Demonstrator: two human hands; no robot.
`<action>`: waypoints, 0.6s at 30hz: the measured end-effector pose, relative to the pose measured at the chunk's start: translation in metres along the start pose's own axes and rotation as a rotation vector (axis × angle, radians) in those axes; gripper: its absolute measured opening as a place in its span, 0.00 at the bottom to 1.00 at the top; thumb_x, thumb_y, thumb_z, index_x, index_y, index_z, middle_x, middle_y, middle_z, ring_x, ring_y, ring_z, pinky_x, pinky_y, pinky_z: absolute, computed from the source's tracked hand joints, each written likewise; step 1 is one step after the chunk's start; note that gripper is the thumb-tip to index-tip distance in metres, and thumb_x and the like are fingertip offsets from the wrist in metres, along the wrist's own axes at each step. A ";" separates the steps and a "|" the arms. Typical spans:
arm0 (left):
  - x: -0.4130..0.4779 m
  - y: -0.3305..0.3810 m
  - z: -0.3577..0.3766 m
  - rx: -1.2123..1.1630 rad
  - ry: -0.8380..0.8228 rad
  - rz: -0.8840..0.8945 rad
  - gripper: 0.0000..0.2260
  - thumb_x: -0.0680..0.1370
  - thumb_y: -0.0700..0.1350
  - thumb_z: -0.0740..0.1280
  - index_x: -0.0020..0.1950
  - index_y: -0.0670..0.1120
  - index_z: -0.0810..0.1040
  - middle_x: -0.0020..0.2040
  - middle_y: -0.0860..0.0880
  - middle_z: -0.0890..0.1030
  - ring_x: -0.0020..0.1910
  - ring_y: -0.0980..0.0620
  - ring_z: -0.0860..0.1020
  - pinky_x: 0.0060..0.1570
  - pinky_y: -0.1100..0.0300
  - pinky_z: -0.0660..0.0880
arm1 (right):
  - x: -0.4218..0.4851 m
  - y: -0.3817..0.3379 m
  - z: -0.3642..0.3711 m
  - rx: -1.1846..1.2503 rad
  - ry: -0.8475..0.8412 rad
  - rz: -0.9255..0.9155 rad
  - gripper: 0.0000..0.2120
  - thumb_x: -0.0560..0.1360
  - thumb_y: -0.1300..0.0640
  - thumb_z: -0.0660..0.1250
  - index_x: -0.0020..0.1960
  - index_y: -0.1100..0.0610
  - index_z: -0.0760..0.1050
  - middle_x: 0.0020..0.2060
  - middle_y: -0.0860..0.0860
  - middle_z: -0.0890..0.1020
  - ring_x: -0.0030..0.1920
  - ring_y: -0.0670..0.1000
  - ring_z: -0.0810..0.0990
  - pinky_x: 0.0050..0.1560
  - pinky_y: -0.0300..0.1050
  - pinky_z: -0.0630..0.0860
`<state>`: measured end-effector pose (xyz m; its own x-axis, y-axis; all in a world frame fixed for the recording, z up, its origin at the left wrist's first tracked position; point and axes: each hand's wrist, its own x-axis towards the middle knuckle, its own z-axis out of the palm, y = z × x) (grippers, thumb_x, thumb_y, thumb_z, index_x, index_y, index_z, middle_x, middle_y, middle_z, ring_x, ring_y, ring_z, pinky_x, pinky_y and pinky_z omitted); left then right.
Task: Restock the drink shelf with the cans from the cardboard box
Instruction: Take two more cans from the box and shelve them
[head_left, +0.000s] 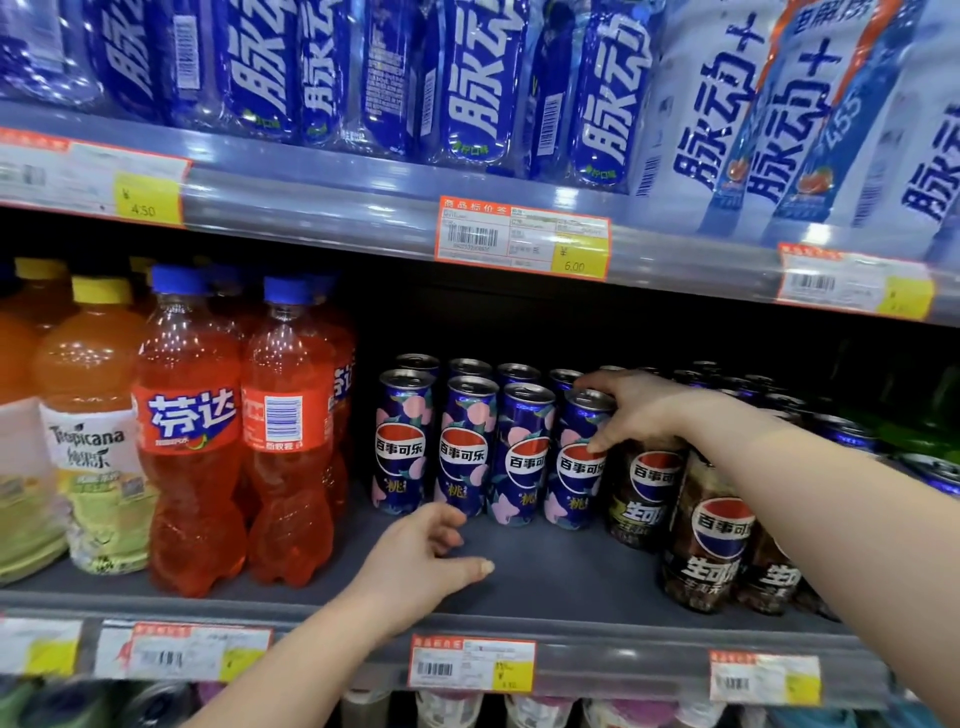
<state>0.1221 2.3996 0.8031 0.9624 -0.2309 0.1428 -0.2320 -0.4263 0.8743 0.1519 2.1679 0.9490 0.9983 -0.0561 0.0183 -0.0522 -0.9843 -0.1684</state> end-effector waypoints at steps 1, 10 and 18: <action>0.000 0.000 0.000 0.004 0.001 0.001 0.20 0.67 0.47 0.76 0.57 0.51 0.75 0.49 0.52 0.78 0.51 0.55 0.76 0.50 0.66 0.72 | 0.001 0.000 0.000 -0.001 -0.001 0.005 0.41 0.68 0.53 0.75 0.74 0.46 0.57 0.73 0.51 0.66 0.68 0.54 0.70 0.60 0.43 0.70; -0.002 0.003 0.001 0.031 0.073 0.057 0.16 0.68 0.46 0.75 0.53 0.51 0.74 0.45 0.54 0.76 0.46 0.53 0.75 0.52 0.61 0.73 | -0.009 -0.003 -0.004 -0.052 0.119 -0.002 0.38 0.67 0.52 0.74 0.73 0.48 0.61 0.72 0.54 0.65 0.69 0.56 0.68 0.66 0.46 0.70; -0.014 0.020 0.012 -0.006 0.236 0.222 0.16 0.71 0.44 0.72 0.57 0.47 0.76 0.52 0.51 0.77 0.50 0.53 0.76 0.55 0.58 0.72 | -0.083 -0.010 0.008 0.009 0.419 -0.157 0.19 0.71 0.52 0.70 0.61 0.52 0.76 0.60 0.55 0.76 0.62 0.55 0.74 0.64 0.52 0.70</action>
<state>0.1026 2.3840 0.8130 0.8946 -0.1083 0.4336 -0.4401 -0.3832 0.8121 0.0695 2.1832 0.9414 0.8966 0.0294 0.4419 0.1013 -0.9850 -0.1400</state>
